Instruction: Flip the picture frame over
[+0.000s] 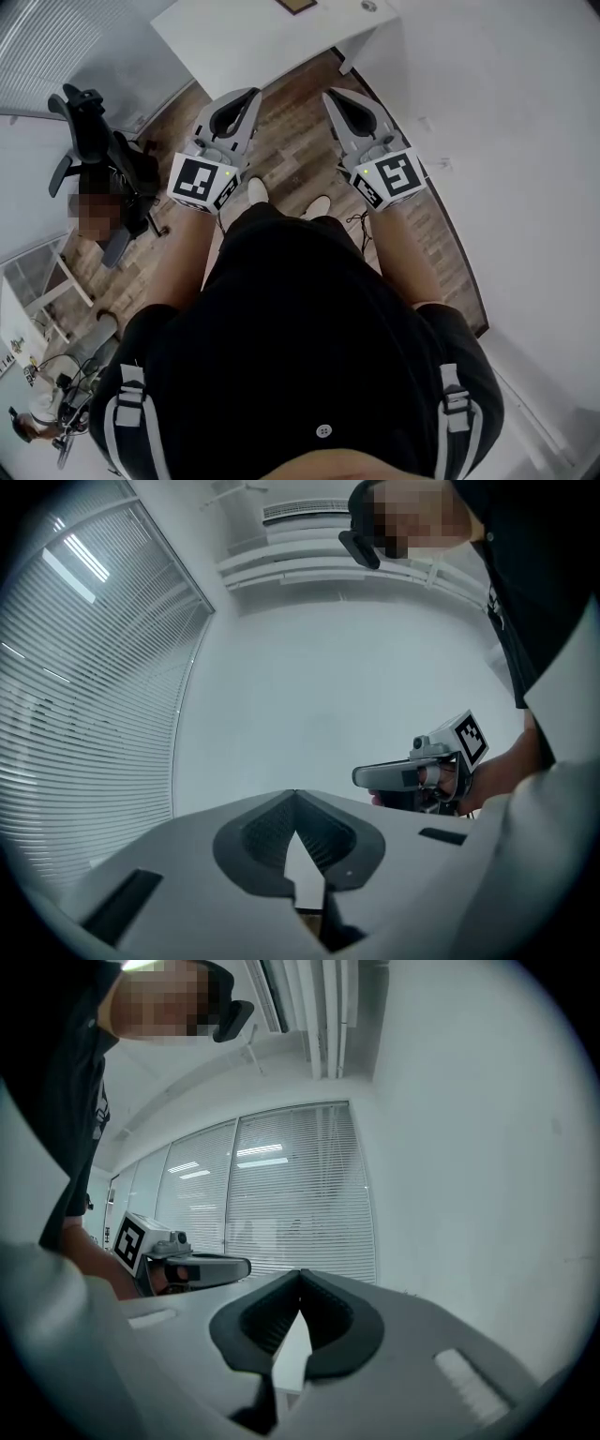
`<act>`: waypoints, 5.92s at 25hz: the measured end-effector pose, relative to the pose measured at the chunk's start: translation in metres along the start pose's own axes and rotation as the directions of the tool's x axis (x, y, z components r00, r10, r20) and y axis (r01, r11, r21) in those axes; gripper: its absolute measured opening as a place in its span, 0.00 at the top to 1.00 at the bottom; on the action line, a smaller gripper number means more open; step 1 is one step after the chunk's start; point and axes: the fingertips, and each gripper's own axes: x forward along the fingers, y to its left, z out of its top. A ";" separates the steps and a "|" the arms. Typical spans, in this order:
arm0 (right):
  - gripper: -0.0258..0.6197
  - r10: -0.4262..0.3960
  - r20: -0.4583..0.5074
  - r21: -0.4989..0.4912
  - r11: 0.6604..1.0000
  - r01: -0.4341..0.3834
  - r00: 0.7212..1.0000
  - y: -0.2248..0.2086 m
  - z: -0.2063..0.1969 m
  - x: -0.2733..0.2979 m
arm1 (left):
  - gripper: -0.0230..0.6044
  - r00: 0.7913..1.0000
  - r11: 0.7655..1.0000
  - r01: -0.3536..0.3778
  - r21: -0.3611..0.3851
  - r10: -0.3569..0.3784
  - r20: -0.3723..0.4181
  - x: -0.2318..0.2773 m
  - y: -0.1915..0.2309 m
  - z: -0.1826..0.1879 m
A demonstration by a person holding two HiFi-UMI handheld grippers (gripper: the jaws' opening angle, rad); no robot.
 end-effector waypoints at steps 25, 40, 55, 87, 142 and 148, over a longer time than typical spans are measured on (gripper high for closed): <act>0.52 -0.103 -0.056 0.039 0.994 0.105 0.993 0.020 -0.022 0.091 | 0.96 0.996 0.995 0.086 -0.040 -0.086 -0.001 -0.015 0.085 -0.016; 0.40 -0.118 -0.068 0.054 0.991 0.122 0.991 -0.033 -0.035 0.116 | 0.96 0.995 0.995 0.092 -0.043 -0.094 -0.038 0.039 0.110 -0.030; 0.38 -0.037 -0.064 0.052 0.998 0.041 0.997 -0.180 -0.029 0.120 | 0.96 0.998 1.000 -0.018 -0.016 0.017 -0.066 0.169 0.104 -0.024; 0.37 0.105 -0.140 0.073 0.993 -0.095 0.985 -0.308 -0.059 0.194 | 0.96 0.984 0.990 -0.143 -0.014 0.141 -0.106 0.292 0.150 -0.046; 0.49 0.133 -0.735 0.072 0.990 -0.118 0.665 -0.373 -0.380 0.467 | 0.96 0.915 0.908 -0.388 -0.159 0.358 -0.188 0.381 0.383 -0.200; 0.56 0.093 -0.762 0.061 0.996 -0.072 0.641 -0.377 -0.403 0.467 | 0.96 0.907 0.901 -0.399 -0.173 0.359 -0.219 0.383 0.382 -0.223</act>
